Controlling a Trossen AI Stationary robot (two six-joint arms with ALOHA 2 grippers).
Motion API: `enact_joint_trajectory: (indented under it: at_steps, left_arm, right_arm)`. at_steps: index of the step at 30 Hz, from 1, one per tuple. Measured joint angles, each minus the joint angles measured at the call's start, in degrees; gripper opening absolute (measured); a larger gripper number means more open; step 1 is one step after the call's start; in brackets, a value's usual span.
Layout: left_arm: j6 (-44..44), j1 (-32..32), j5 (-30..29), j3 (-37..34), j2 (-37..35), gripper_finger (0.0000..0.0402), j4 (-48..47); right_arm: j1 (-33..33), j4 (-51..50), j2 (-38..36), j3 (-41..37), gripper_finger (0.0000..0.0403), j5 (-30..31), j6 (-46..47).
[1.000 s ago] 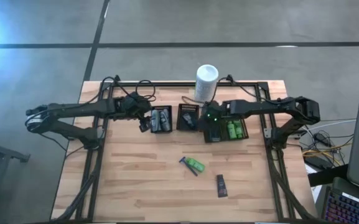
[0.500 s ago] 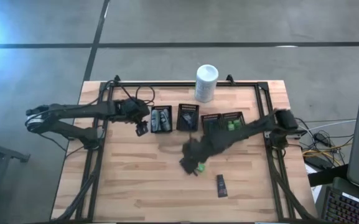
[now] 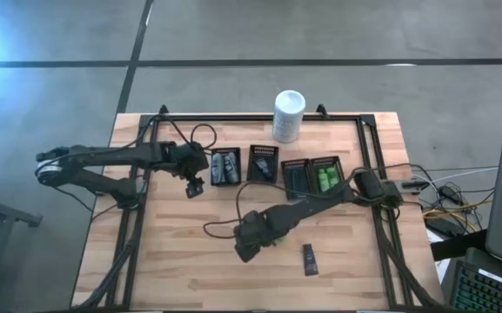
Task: Pick & Place Travel size toiletries
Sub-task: Put the blue razor into the middle right black bin
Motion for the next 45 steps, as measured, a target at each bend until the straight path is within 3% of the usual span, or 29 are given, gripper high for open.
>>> enact_joint_trajectory:
  at_steps: [8,15,21,38,45]
  left_arm:
    - [0.49,-0.2,1.08,0.0,-0.07,0.025,-1.16]
    - [1.72,-0.2,1.07,0.0,-0.08,0.025,-1.07]
    - [1.76,-0.2,1.06,0.0,-0.09,0.025,-1.04]
    - [1.74,-0.17,0.99,0.02,-0.11,0.025,-1.04]
    - [1.74,-0.17,0.98,0.02,-0.11,0.025,-0.99]
  right_arm:
    - [-0.03,-8.23,-0.09,1.75,0.0243,1.3,6.89]
    - [-0.54,-7.98,0.37,0.71,0.0289,1.23,4.5]
    - [-1.14,-7.41,0.32,0.5,0.0301,1.7,2.6]
    - [-1.48,-3.95,3.97,0.3,0.0248,1.84,-3.74]
    - [-1.4,-4.72,4.29,0.24,0.0182,4.64,-6.51]
